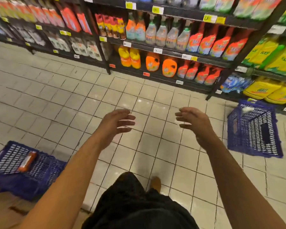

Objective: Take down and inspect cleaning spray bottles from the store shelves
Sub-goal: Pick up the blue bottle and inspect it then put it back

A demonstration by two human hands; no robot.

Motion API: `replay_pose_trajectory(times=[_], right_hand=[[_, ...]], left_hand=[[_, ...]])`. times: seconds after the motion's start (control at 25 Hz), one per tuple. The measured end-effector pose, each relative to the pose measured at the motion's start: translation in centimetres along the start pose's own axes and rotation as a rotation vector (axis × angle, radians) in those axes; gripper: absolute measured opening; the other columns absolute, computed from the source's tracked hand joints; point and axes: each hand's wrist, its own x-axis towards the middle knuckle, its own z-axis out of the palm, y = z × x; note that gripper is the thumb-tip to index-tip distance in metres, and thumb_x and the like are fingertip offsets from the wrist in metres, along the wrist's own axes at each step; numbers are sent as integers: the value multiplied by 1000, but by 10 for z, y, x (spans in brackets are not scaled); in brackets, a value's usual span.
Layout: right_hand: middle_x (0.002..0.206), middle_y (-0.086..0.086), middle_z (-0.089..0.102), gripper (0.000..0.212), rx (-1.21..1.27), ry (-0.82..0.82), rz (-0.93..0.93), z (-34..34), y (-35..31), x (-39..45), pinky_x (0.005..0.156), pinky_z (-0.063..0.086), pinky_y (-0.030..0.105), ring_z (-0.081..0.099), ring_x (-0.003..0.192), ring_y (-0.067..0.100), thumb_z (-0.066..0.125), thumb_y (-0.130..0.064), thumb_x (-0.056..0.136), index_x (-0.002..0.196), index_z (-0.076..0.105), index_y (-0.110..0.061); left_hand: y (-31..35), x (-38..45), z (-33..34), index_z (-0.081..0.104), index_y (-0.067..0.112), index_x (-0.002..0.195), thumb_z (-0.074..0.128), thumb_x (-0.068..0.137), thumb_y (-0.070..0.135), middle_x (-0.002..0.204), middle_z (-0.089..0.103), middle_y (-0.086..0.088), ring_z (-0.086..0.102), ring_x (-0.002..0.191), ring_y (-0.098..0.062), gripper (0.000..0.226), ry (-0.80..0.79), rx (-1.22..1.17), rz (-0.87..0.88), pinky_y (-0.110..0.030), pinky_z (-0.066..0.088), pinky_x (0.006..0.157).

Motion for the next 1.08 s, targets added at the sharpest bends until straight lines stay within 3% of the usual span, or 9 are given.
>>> replay_pose_trajectory(times=[0.12, 0.24, 0.48, 0.68, 0.84, 0.96, 1.08], right_hand=[[100, 2, 75, 14, 5, -77, -52, 29, -46, 74, 75, 57, 29, 70, 100, 21, 58, -10, 96, 105, 67, -16], [111, -1, 74, 17, -19, -178, -134, 65, -95, 157, 83, 57, 30, 67, 108, 17, 60, -11, 96, 106, 69, -22], [114, -10, 74, 27, 25, -221, -364, 138, -241, 344, 80, 55, 19, 66, 112, 8, 63, -15, 93, 118, 65, -24], [113, -11, 74, 29, -20, -207, -461, 176, -331, 464, 90, 53, 30, 66, 111, 9, 64, -16, 89, 113, 64, -32], [106, -6, 75, 28, -2, -138, -505, 199, -376, 538, 80, 52, 24, 68, 102, 9, 62, -13, 86, 111, 64, -27], [93, 2, 73, 27, -10, -104, -564, 216, -415, 596, 77, 50, 30, 67, 86, 13, 56, 2, 92, 102, 65, -21], [88, -7, 74, 27, -46, -136, -618, 235, -464, 645, 71, 52, 28, 68, 79, 8, 53, 1, 95, 99, 63, -24]], left_hand=[[36, 48, -21, 63, 13, 115, 62, 91, 25, 110, 74, -9, 70, 104, -29, 27, 80, -72, 92, -39, 58, 83], [86, 112, -45, 62, 18, 118, 67, 85, 26, 116, 72, -6, 67, 111, -25, 34, 137, -117, 172, -42, 53, 92], [259, 269, -112, 56, 18, 123, 64, 91, 20, 120, 71, -2, 67, 109, -17, 33, 134, -175, 369, -40, 51, 95], [383, 383, -136, 49, 13, 130, 52, 98, 11, 128, 65, -7, 64, 113, -21, 33, 107, -99, 442, -36, 50, 94], [438, 452, -145, 55, 14, 116, 51, 97, 9, 114, 69, -8, 68, 100, -18, 19, 87, -117, 456, -34, 52, 88], [482, 506, -151, 56, 14, 110, 50, 96, 7, 101, 70, -7, 68, 87, -18, 17, 133, -118, 474, -34, 51, 82], [531, 548, -154, 57, 14, 104, 49, 96, 5, 94, 71, -7, 68, 80, -17, 15, 189, -116, 505, -33, 52, 77]])
